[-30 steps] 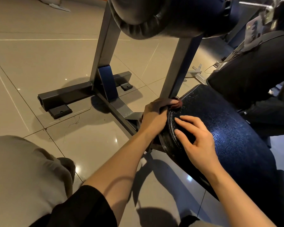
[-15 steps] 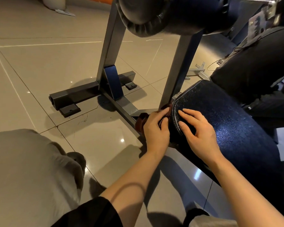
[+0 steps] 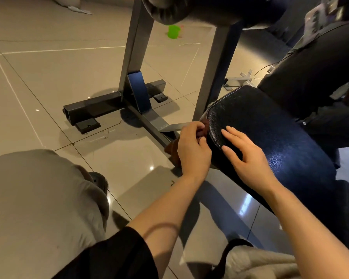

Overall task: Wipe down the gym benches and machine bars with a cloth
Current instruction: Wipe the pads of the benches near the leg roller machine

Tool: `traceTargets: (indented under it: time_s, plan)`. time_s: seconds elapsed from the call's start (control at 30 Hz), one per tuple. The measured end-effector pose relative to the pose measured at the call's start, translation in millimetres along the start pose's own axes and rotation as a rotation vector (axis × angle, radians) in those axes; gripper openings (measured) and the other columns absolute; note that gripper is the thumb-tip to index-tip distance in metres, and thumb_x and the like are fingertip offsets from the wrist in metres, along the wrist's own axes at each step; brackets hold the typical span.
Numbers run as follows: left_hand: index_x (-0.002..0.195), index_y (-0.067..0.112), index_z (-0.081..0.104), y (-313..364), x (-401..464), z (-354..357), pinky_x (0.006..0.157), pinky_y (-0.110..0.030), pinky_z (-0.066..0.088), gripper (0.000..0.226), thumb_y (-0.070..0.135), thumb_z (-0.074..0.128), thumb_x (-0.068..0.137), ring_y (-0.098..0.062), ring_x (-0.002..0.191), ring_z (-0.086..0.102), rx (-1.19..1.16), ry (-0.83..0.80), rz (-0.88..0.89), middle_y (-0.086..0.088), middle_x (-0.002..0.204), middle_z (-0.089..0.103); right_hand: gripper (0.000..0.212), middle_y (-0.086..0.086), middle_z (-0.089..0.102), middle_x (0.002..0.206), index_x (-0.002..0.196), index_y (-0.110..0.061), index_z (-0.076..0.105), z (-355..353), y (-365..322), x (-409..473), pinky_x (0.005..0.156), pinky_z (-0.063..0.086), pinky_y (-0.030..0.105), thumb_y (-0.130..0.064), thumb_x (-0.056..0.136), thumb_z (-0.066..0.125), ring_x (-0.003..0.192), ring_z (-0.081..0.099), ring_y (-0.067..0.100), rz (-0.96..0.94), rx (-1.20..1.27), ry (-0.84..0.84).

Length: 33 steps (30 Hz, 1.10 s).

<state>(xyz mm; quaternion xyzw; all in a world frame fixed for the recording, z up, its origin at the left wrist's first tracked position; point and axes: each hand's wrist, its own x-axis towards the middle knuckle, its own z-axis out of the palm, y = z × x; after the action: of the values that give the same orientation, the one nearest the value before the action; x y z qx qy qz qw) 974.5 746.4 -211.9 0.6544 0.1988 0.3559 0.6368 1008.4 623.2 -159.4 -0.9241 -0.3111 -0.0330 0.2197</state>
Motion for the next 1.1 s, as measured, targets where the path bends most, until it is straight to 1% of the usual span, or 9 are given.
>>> traceTargets:
  time_s: [0.1, 0.17, 0.23, 0.33, 0.43, 0.6, 0.83, 0.97, 1.1]
  plan:
    - [0.1, 0.016, 0.058, -8, -29, -2, 0.084, -0.006, 0.037, 0.032, -0.01, 0.055, 0.081, -0.001, 0.091, 0.051, 0.002, -0.053, 0.001, 0.003, 0.102, 0.053, 0.047, -0.01, 0.034, 0.154, 0.145, -0.023, 0.044, 4, 0, -6, 0.114, 0.02, 0.018, -0.026, 0.099, 0.052, 0.142, 0.025, -0.001, 0.009, -0.031, 0.014]
    - [0.094, 0.021, 0.054, -13, -42, -5, 0.081, -0.006, 0.037, 0.037, -0.012, 0.055, 0.078, 0.0, 0.089, 0.05, -0.009, -0.071, 0.009, 0.002, 0.098, 0.052, 0.048, -0.01, 0.033, 0.155, 0.146, -0.023, 0.043, 2, -1, -7, 0.114, 0.02, 0.02, -0.027, 0.099, 0.051, 0.143, 0.024, 0.0, 0.006, -0.036, 0.005]
    - [0.095, 0.021, 0.055, -15, -36, -10, 0.081, -0.007, 0.036, 0.036, -0.012, 0.054, 0.079, 0.0, 0.089, 0.05, -0.014, 0.028, -0.024, 0.001, 0.099, 0.053, 0.049, -0.01, 0.032, 0.155, 0.146, -0.023, 0.042, 0, -3, -6, 0.115, 0.02, 0.02, -0.026, 0.099, 0.052, 0.143, 0.024, 0.0, -0.006, -0.025, -0.022]
    - [0.104, 0.012, 0.06, -16, -6, -16, 0.088, -0.012, 0.04, 0.032, -0.01, 0.055, 0.082, -0.009, 0.098, 0.054, -0.036, 0.136, -0.085, -0.002, 0.106, 0.058, 0.048, -0.009, 0.034, 0.155, 0.146, -0.022, 0.044, -3, -2, -3, 0.118, 0.021, 0.024, -0.024, 0.099, 0.053, 0.143, 0.025, 0.003, 0.002, 0.007, -0.038]
    - [0.104, 0.012, 0.064, -11, 5, -13, 0.092, -0.017, 0.043, 0.033, -0.009, 0.058, 0.079, -0.011, 0.1, 0.055, -0.042, 0.064, -0.027, 0.0, 0.105, 0.059, 0.047, -0.009, 0.033, 0.155, 0.146, -0.023, 0.043, 0, -1, -2, 0.117, 0.02, 0.023, -0.024, 0.099, 0.052, 0.144, 0.024, 0.003, 0.011, 0.0, -0.034]
    - [0.108, 0.011, 0.062, -14, -21, 4, 0.088, -0.006, 0.037, 0.032, -0.007, 0.058, 0.081, -0.006, 0.096, 0.052, 0.004, 0.025, 0.027, 0.002, 0.103, 0.055, 0.046, -0.008, 0.034, 0.155, 0.145, -0.021, 0.044, 3, 0, -1, 0.117, 0.02, 0.024, -0.023, 0.1, 0.052, 0.144, 0.025, 0.005, 0.006, -0.006, -0.013]
    - [0.097, 0.01, 0.058, -17, -61, 1, 0.083, -0.006, 0.035, 0.029, -0.011, 0.058, 0.077, 0.007, 0.091, 0.046, -0.005, -0.124, 0.084, -0.002, 0.098, 0.05, 0.047, -0.006, 0.034, 0.155, 0.146, -0.02, 0.044, 4, 1, -1, 0.116, 0.021, 0.022, -0.023, 0.1, 0.051, 0.143, 0.026, 0.005, 0.006, -0.016, -0.013]
    - [0.1, 0.01, 0.059, -18, -44, -4, 0.084, -0.004, 0.034, 0.027, -0.008, 0.059, 0.08, 0.01, 0.093, 0.045, -0.007, 0.127, -0.004, -0.004, 0.101, 0.053, 0.047, -0.006, 0.032, 0.156, 0.146, -0.019, 0.042, -1, 0, 0, 0.116, 0.017, 0.018, -0.02, 0.1, 0.051, 0.144, 0.024, 0.005, 0.006, 0.029, -0.059]
    - [0.106, 0.008, 0.062, -14, -20, -1, 0.087, -0.007, 0.038, 0.027, -0.005, 0.061, 0.082, 0.0, 0.094, 0.052, -0.011, 0.098, -0.003, -0.004, 0.104, 0.058, 0.047, -0.005, 0.03, 0.157, 0.148, -0.019, 0.039, 0, 1, -3, 0.119, 0.016, 0.024, -0.019, 0.102, 0.047, 0.145, 0.021, 0.006, 0.0, 0.014, -0.067]
